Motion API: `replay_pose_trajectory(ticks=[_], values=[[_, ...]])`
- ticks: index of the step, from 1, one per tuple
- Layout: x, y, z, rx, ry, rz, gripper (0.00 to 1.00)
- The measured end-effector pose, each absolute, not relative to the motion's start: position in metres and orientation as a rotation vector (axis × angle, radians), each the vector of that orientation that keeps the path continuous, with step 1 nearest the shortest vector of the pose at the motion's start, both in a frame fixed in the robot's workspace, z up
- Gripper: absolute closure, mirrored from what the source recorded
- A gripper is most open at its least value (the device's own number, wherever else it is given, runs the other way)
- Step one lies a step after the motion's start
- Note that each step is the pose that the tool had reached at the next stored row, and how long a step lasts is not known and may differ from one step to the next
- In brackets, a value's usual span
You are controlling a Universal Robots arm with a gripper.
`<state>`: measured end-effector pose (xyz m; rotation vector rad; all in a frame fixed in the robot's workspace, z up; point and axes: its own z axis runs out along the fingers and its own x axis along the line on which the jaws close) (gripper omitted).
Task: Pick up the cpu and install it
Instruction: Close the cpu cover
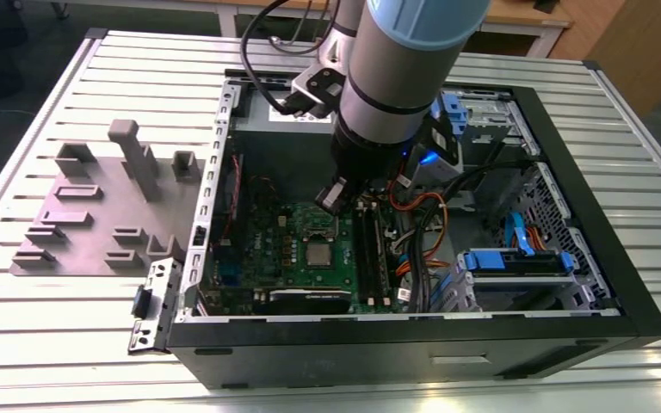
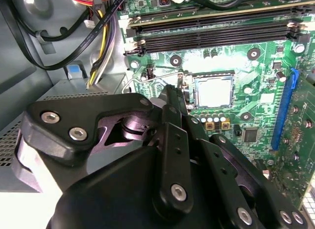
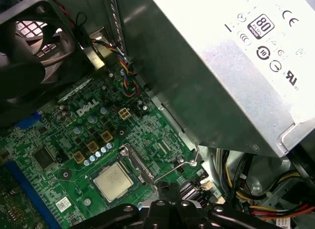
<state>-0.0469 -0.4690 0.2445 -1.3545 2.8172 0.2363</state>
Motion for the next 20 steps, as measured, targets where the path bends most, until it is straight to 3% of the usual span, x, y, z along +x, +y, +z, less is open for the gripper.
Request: replay_pose_trajectory(ticks=[20], values=[[-0.0469,-0.4739,0.2445,-1.354,2.817,0.236,0.89]])
